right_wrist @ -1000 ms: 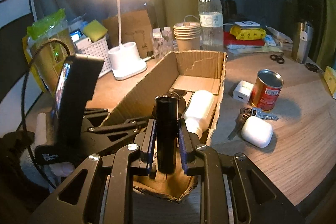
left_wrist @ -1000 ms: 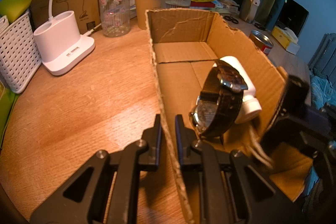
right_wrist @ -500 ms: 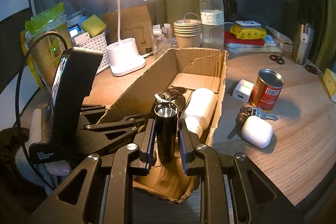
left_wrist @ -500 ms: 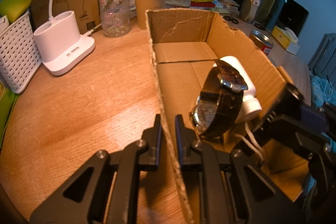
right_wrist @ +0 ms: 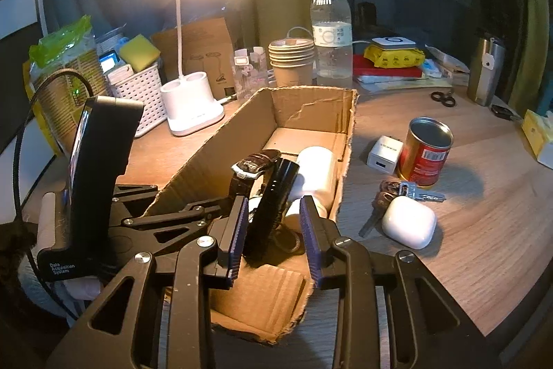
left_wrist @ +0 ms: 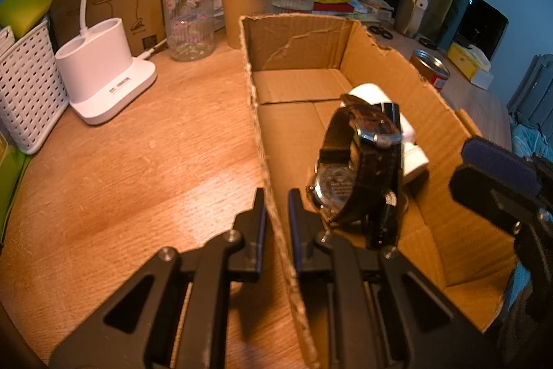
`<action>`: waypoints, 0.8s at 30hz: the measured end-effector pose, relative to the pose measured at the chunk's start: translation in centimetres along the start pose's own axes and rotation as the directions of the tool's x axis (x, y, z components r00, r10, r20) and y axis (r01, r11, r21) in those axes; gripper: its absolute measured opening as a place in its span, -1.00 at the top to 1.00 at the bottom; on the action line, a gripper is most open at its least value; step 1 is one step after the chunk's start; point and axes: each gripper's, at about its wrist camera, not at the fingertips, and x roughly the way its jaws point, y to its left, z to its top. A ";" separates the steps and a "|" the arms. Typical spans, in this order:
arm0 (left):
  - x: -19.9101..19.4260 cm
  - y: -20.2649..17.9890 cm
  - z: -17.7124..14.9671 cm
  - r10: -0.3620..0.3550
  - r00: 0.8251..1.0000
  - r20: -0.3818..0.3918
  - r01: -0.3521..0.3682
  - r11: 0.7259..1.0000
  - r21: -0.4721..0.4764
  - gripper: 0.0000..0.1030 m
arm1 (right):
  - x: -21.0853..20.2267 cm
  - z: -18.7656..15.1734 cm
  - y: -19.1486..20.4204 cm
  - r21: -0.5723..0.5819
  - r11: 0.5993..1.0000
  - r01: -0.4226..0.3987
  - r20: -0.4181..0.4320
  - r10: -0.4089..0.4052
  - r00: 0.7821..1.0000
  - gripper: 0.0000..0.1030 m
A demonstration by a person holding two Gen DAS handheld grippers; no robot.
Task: Organize rigid objects
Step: 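Lower the flashlight into the box and open the right gripper, then move the right gripper to the white earbud case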
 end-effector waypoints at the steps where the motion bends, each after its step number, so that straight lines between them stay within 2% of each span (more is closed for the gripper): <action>1: 0.0 0.0 0.0 0.000 1.000 0.000 0.000 1.000 0.000 0.75 | -0.1 0.0 -0.1 0.002 1.000 0.002 0.003 -0.002 1.000 0.37; 11: 0.0 0.1 0.0 0.000 1.000 0.000 0.000 1.000 0.000 0.75 | -1.4 0.2 -1.3 0.025 0.999 0.021 0.039 -0.022 0.999 0.32; 13: 0.0 0.1 0.0 0.000 1.000 0.000 0.000 1.000 0.000 0.75 | -1.8 0.3 -1.8 0.036 0.999 0.029 0.049 -0.030 0.998 0.13; 14: 0.0 0.0 0.0 0.000 1.000 0.000 0.000 1.000 -0.001 0.75 | -2.0 0.3 -2.2 0.047 0.998 0.036 0.056 -0.039 0.998 0.12; 24: 0.0 0.1 0.0 0.000 1.000 0.000 0.000 1.000 0.000 0.75 | -3.3 0.1 -5.5 0.120 0.987 0.102 0.078 -0.112 0.991 0.11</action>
